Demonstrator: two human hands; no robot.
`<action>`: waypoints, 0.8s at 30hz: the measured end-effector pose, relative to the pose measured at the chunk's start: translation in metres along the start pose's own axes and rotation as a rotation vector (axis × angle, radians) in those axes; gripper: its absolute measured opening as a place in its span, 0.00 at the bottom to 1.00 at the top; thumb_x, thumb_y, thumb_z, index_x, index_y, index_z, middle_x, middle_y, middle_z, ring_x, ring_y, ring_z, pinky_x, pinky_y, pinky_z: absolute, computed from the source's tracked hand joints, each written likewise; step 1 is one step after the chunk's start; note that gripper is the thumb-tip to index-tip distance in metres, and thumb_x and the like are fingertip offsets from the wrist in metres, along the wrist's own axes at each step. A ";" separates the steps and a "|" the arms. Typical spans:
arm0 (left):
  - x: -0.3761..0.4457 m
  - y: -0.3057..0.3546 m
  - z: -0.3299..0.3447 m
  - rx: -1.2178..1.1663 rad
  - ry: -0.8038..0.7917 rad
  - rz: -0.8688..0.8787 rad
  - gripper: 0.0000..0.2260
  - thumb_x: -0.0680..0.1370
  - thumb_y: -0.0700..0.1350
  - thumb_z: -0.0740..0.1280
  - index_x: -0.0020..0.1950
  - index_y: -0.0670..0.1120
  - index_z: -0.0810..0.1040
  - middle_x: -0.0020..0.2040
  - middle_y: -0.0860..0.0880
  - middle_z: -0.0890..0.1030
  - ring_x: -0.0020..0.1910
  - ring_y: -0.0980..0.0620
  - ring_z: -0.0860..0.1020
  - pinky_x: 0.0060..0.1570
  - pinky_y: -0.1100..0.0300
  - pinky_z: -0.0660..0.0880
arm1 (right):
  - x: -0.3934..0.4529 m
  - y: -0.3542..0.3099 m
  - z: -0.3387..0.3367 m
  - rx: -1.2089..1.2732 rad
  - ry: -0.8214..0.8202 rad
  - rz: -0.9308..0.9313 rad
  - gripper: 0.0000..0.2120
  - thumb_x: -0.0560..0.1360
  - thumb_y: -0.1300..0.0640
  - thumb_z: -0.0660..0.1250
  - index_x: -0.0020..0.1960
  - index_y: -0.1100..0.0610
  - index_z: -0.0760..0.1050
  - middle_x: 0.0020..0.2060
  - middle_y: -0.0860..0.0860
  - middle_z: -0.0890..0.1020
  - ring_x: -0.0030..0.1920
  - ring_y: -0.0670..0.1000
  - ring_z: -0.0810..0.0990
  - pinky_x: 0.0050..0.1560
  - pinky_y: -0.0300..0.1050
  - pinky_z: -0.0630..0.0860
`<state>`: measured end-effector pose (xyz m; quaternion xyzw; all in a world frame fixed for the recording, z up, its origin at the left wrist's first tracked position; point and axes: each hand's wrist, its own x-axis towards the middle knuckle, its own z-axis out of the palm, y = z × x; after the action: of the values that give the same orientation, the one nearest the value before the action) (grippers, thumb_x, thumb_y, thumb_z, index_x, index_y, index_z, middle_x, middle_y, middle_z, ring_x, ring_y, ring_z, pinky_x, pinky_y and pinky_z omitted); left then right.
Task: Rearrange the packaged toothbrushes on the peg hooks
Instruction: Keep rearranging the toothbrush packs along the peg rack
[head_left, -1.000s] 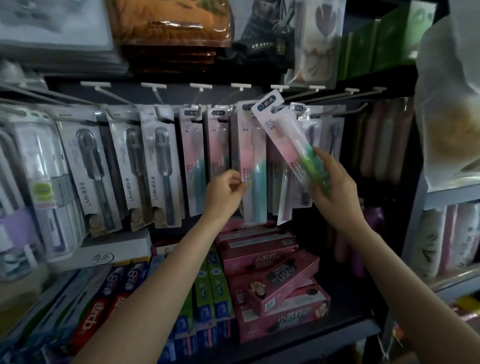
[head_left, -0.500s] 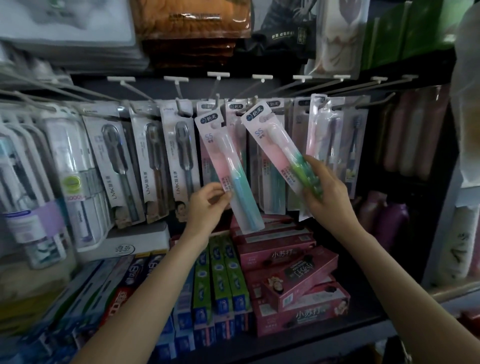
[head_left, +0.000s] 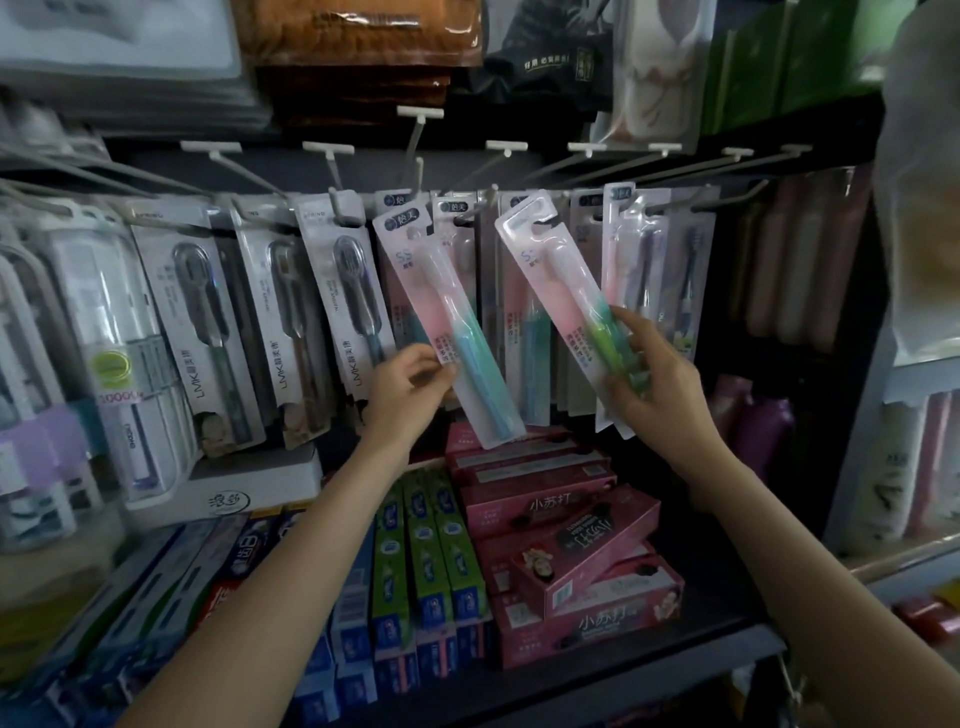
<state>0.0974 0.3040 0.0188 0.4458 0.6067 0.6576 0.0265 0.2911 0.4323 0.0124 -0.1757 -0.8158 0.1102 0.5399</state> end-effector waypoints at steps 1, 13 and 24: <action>-0.002 0.001 0.003 -0.015 -0.023 0.007 0.03 0.75 0.42 0.67 0.44 0.50 0.77 0.44 0.55 0.80 0.44 0.62 0.77 0.44 0.71 0.73 | 0.000 0.000 0.000 0.009 -0.007 0.013 0.27 0.71 0.67 0.67 0.69 0.56 0.66 0.48 0.48 0.74 0.37 0.43 0.73 0.36 0.29 0.65; 0.005 0.003 -0.006 -0.070 -0.047 0.040 0.03 0.75 0.41 0.67 0.45 0.49 0.77 0.46 0.48 0.82 0.45 0.52 0.80 0.49 0.57 0.77 | 0.000 -0.001 0.003 0.010 -0.056 0.011 0.27 0.72 0.66 0.67 0.69 0.55 0.66 0.48 0.48 0.74 0.36 0.40 0.73 0.35 0.25 0.67; -0.003 -0.004 -0.012 0.499 0.312 0.330 0.17 0.75 0.38 0.66 0.63 0.40 0.68 0.57 0.43 0.70 0.51 0.51 0.73 0.50 0.64 0.70 | -0.001 -0.005 -0.004 0.023 0.051 0.054 0.28 0.72 0.65 0.67 0.69 0.56 0.65 0.44 0.50 0.75 0.37 0.52 0.75 0.39 0.41 0.72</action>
<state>0.0900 0.2937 0.0158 0.4247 0.6652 0.5447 -0.2835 0.2947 0.4269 0.0154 -0.1941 -0.7954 0.1293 0.5594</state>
